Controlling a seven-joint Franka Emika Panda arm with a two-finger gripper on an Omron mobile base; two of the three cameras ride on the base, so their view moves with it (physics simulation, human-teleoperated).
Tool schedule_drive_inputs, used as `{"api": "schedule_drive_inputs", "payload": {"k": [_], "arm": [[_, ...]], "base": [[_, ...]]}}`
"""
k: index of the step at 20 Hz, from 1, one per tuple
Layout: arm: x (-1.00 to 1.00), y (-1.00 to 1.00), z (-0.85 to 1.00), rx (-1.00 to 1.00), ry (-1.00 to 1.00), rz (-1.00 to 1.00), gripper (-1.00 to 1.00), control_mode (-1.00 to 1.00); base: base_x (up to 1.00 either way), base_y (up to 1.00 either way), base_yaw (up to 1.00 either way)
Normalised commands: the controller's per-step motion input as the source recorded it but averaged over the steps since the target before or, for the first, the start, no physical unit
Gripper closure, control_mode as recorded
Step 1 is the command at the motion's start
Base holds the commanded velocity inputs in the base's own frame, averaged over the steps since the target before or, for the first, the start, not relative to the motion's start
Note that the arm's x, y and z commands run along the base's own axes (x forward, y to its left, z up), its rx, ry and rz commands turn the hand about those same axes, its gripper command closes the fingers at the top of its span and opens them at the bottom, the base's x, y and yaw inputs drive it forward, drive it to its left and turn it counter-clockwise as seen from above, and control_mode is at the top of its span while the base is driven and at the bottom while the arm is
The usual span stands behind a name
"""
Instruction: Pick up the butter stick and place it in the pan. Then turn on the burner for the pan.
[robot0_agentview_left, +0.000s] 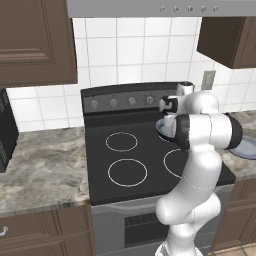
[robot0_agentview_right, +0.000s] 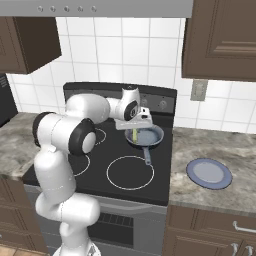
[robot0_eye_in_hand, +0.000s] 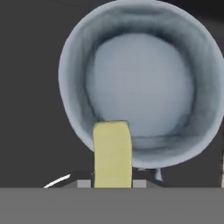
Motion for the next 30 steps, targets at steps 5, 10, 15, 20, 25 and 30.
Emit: {"api": "schedule_drive_inputs", "payload": {"k": [5, 10, 15, 20, 25, 30], "arm": [[0.43, 0.00, -0.17, 0.01, 0.00, 0.00, 1.00, -1.00], [0.38, -0.04, -0.24, 0.04, 0.00, 0.00, 1.00, -1.00], [0.35, -0.04, -0.20, 0.03, 0.00, 0.00, 1.00, -1.00], [0.33, -0.03, -0.13, 0.01, 0.00, 0.00, 1.00, -1.00], [0.29, -0.05, -0.17, 0.00, 0.00, 0.00, 1.00, -1.00], [0.21, -0.06, -0.24, 0.00, 0.00, 0.00, 1.00, -1.00]], "base": [[0.00, 0.00, 0.00], [0.00, 0.00, 0.00], [0.00, 0.00, 0.00], [0.00, 0.00, 0.00], [0.00, 0.00, 0.00], [0.00, 0.00, 0.00]]}}
